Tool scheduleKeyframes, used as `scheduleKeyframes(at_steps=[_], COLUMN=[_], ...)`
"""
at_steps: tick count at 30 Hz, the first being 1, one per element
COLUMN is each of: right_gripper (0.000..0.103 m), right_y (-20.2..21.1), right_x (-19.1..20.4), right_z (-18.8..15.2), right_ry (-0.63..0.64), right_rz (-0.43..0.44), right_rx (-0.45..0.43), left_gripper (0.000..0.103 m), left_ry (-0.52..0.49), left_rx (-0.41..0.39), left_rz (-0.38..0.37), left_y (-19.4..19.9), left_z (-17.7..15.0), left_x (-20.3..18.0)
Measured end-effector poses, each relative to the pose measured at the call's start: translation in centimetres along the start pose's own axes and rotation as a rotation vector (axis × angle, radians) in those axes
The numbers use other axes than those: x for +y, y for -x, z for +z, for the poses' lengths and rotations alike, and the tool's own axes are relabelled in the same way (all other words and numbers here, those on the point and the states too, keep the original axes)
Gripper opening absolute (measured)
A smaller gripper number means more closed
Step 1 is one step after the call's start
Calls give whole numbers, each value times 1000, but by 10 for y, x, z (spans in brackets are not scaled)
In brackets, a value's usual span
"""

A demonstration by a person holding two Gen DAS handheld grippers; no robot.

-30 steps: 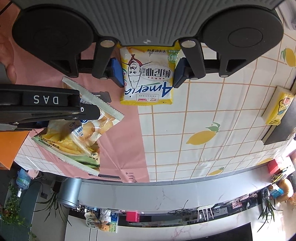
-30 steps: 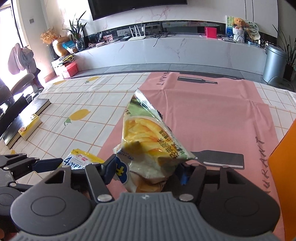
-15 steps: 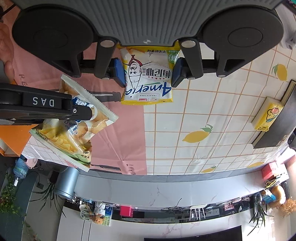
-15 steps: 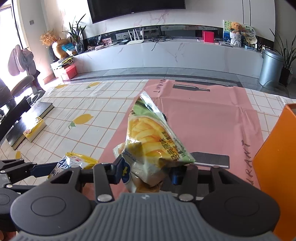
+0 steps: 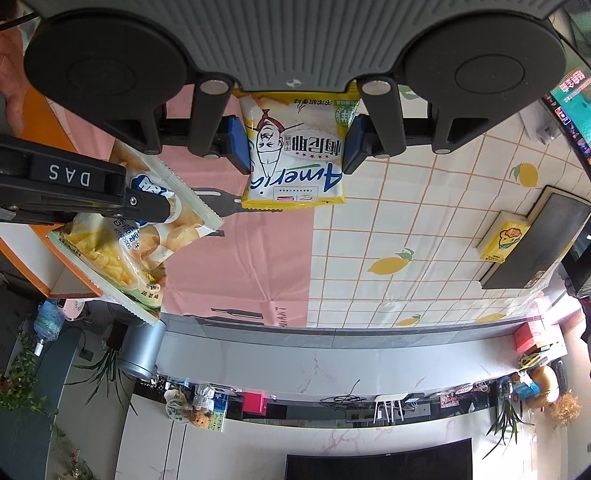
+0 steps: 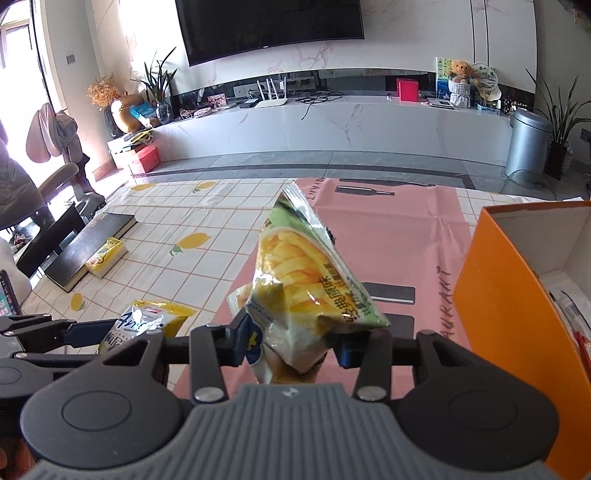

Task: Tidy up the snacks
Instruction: 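Carry the Ameria bag and chip bag into the orange box and open both tools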

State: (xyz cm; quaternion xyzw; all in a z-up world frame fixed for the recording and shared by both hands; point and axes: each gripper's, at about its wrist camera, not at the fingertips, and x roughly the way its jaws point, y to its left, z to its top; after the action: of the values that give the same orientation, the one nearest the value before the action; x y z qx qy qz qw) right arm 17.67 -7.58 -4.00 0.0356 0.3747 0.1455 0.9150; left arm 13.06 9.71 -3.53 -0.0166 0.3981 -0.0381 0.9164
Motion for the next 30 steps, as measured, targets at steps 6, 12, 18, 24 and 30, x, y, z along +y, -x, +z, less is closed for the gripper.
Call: scheduleKeyframes(at_steps=[6, 12, 18, 24, 30], right_gripper=[42, 42, 42, 42, 42], right_y=[46, 90, 128, 164, 199], right_x=[-6, -18, -34, -57, -85], right_z=[-26, -52, -70, -82, -82], right_ry=[-18, -28, -28, -44, -51], right_rz=[-15, -38, -95, -129, -173], right_rx=[-13, -22, -10, -30, -70], left_gripper=[59, 59, 59, 59, 59], left_ry=[-13, -39, -53, -77, -135], left_rx=[-21, -24, -33, -58, -93], left_rz=[-11, -35, -85, -148, -220], left_y=[29, 49, 68, 81, 86], left_z=[-9, -23, -31, -30, -17], left_x=[-18, -40, -62, -92, -133])
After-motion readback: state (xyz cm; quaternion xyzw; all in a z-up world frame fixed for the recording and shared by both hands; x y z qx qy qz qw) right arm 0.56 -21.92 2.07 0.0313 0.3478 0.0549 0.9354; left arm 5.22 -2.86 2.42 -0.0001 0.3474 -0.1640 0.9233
